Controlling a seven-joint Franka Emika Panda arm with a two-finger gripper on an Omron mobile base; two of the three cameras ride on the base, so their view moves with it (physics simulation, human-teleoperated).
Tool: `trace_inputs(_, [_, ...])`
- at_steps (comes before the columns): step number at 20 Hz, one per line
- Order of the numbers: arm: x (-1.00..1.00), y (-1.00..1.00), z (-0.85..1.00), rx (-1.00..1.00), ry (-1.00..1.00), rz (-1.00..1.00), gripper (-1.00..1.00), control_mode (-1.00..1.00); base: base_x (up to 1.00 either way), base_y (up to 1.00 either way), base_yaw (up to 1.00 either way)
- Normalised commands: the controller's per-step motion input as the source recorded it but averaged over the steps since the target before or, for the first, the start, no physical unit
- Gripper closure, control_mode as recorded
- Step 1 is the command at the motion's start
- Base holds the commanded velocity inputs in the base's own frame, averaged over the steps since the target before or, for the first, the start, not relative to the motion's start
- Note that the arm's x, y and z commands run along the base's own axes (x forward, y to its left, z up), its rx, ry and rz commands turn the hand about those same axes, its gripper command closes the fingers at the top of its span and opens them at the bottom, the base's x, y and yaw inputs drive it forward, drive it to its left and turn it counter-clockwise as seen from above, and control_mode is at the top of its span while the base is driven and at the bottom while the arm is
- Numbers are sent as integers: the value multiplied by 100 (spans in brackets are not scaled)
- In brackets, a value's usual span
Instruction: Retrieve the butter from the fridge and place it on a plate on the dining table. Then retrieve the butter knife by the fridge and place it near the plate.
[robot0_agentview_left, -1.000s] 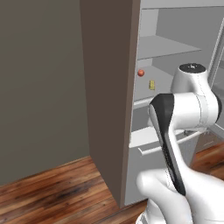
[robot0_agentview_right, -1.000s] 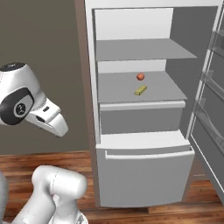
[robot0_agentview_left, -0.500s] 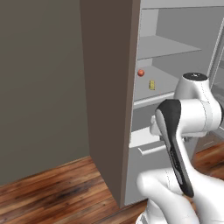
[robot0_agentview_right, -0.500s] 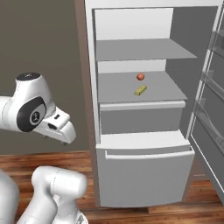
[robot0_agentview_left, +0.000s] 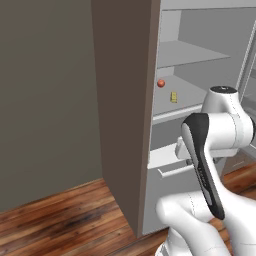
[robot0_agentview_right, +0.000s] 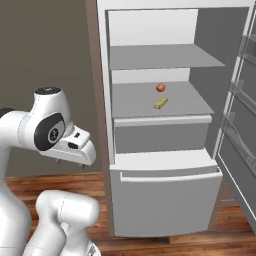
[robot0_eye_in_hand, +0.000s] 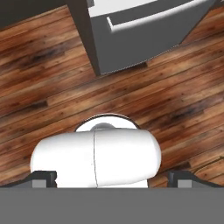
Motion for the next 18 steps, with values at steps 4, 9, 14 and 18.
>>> trace_inputs(4, [0, 0, 0, 0, 0, 0, -100, -100, 0, 0, 0])
trace_inputs(9, [0, 0, 0, 0, 0, 0, -100, -100, 0, 0, 0])
trace_inputs(14, [4, 0, 0, 0, 0, 2, -100, 100, 36, 0, 19])
trace_inputs(18, [0, 0, 0, 0, 0, 0, -100, 100, 40, -14, 25])
